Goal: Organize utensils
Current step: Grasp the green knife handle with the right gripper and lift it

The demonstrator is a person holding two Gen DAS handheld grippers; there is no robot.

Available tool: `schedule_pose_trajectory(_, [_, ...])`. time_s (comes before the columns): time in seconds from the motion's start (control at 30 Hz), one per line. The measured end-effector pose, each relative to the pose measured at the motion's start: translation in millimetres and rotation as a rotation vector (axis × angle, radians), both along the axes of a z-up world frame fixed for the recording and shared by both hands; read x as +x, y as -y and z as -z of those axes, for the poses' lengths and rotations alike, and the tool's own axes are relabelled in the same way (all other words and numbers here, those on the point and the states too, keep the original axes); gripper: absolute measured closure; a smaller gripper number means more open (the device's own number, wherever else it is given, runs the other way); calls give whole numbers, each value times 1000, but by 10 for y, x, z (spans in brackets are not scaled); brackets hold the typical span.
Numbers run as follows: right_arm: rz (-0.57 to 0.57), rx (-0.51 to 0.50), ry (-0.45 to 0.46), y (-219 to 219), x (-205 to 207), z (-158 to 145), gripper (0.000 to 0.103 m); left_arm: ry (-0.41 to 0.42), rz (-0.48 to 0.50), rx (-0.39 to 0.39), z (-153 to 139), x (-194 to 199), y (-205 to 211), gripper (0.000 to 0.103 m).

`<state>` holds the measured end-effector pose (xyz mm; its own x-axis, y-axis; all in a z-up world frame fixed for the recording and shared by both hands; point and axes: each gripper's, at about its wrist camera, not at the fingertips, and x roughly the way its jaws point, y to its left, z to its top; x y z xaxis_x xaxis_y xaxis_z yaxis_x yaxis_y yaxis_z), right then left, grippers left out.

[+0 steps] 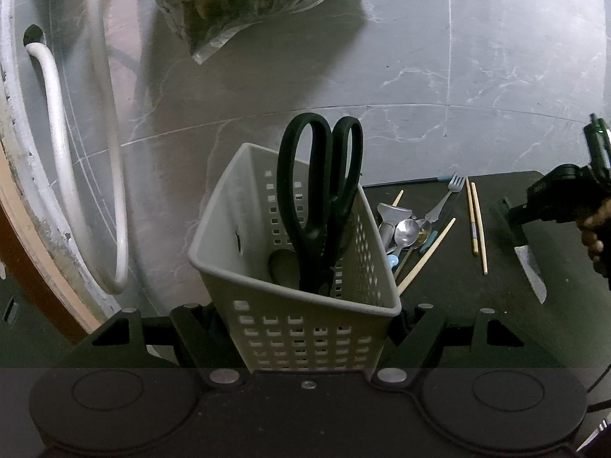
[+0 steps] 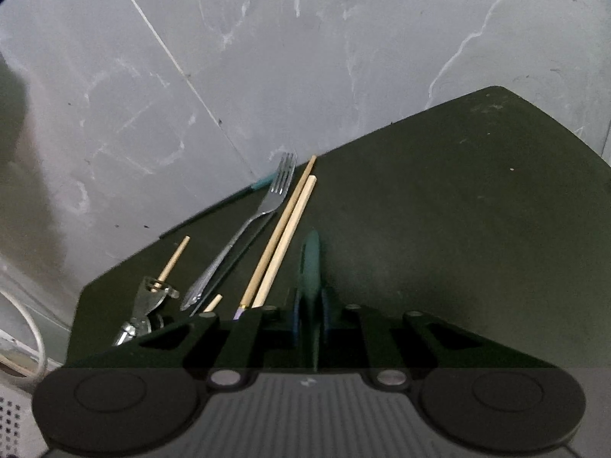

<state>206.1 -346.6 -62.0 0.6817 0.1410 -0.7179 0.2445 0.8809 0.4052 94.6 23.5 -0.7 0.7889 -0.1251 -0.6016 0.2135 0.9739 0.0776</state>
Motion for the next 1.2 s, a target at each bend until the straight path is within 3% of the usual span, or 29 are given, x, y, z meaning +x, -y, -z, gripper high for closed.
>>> schedule_pose_trajectory(0.23, [1,40,87,11,-261,-134,91,1,5,-2,2,5,-4,26])
schedule_pose_trajectory(0.57, [-76,7,277,-176,-519,-462,91,0,15,-2,13,11,-12,26])
schedule_pose_trajectory(1.2, [-224,-56,385,-486,-632,-724,92,-1,15,-8,17,14,-23,26])
